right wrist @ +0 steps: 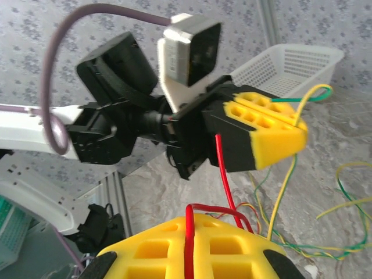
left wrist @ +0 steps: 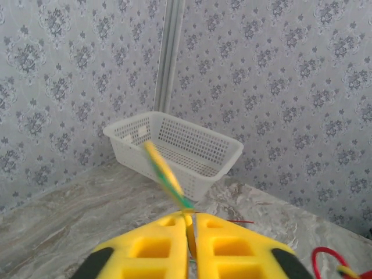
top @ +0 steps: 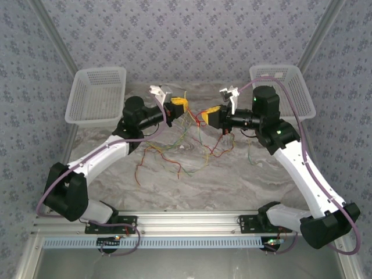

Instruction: Untangle the cables

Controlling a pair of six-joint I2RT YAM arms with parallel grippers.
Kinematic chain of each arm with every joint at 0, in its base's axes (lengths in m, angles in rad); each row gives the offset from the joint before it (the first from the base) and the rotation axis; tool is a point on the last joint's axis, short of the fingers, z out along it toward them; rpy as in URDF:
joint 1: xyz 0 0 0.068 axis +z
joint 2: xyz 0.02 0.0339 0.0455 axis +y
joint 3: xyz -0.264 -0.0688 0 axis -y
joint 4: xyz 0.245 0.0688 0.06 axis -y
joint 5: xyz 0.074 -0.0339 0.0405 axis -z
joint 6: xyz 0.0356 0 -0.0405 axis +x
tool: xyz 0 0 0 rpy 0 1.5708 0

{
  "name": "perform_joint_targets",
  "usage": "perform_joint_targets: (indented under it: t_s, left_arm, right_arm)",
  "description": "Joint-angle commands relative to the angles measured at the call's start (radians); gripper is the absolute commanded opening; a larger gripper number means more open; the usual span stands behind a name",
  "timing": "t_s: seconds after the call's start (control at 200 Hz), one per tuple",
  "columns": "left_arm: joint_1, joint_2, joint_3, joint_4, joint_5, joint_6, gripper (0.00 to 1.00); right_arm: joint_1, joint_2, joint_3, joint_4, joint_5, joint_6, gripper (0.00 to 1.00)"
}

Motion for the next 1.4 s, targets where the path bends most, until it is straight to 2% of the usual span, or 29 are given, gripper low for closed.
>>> perform_joint_targets:
  t_s: [0.0, 0.02, 0.035, 0.155, 0.29, 0.34, 0.375, 0.455, 0.545, 0.755, 0.889, 0.999, 1.069, 1.149, 1.234, 1.284, 1.394]
  left_arm:
    - [-0.006, -0.033, 0.022, 0.001, -0.025, 0.004, 0.2]
    - [-0.007, -0.041, 0.02, -0.003, -0.025, 0.008, 0.32]
    - [-0.007, -0.048, 0.016, -0.005, -0.025, 0.012, 0.35]
    - [-0.018, -0.137, -0.096, 0.072, -0.089, 0.07, 0.39]
    - [-0.018, -0.211, -0.198, 0.143, -0.096, 0.122, 0.43]
    - [-0.022, -0.236, -0.223, 0.156, -0.093, 0.132, 0.48]
    - [-0.03, -0.249, -0.234, 0.158, -0.085, 0.156, 0.56]
    - [-0.093, -0.262, -0.195, 0.034, -0.113, 0.291, 0.63]
    - [-0.151, -0.243, -0.127, -0.076, -0.13, 0.386, 0.65]
    - [-0.163, -0.169, -0.098, 0.029, -0.124, 0.394, 0.66]
    - [-0.164, -0.119, -0.057, 0.031, -0.117, 0.41, 0.66]
    - [-0.164, -0.092, -0.048, 0.029, -0.098, 0.424, 0.62]
    - [-0.163, -0.082, -0.04, 0.025, -0.082, 0.422, 0.44]
    - [-0.163, -0.078, -0.04, 0.033, -0.079, 0.403, 0.39]
    - [-0.163, -0.082, -0.05, 0.047, -0.08, 0.391, 0.15]
    - [-0.163, -0.084, -0.05, 0.041, -0.086, 0.388, 0.13]
    - [-0.162, -0.09, -0.052, 0.035, -0.093, 0.388, 0.0]
  right_arm:
    - [0.002, -0.01, 0.001, 0.022, 0.065, -0.001, 0.0]
    - [0.0, -0.011, 0.0, 0.022, 0.067, 0.0, 0.0]
    - [0.0, -0.012, 0.002, 0.023, 0.069, 0.0, 0.0]
    - [-0.024, -0.017, -0.001, 0.03, 0.059, 0.023, 0.0]
    - [-0.06, -0.008, 0.006, 0.049, 0.005, 0.07, 0.0]
    - [-0.066, -0.004, 0.012, 0.037, 0.003, 0.075, 0.0]
    - [-0.07, 0.001, 0.019, 0.029, -0.016, 0.076, 0.0]
    - [-0.071, 0.015, 0.03, 0.019, -0.079, 0.078, 0.0]
    - [-0.065, 0.03, 0.04, 0.017, -0.108, 0.087, 0.0]
    - [-0.041, 0.049, 0.059, 0.003, -0.089, 0.092, 0.0]
    - [-0.026, 0.046, 0.059, 0.009, -0.103, 0.094, 0.0]
    - [-0.026, 0.042, 0.058, -0.002, -0.094, 0.088, 0.0]
    - [-0.023, 0.045, 0.057, 0.007, -0.092, 0.094, 0.0]
    - [-0.022, 0.048, 0.053, 0.012, -0.049, 0.105, 0.0]
    - [-0.027, 0.046, 0.048, 0.013, 0.037, 0.123, 0.0]
    - [-0.03, 0.048, 0.044, 0.018, 0.065, 0.135, 0.0]
    - [-0.038, 0.045, 0.034, 0.02, 0.121, 0.159, 0.0]
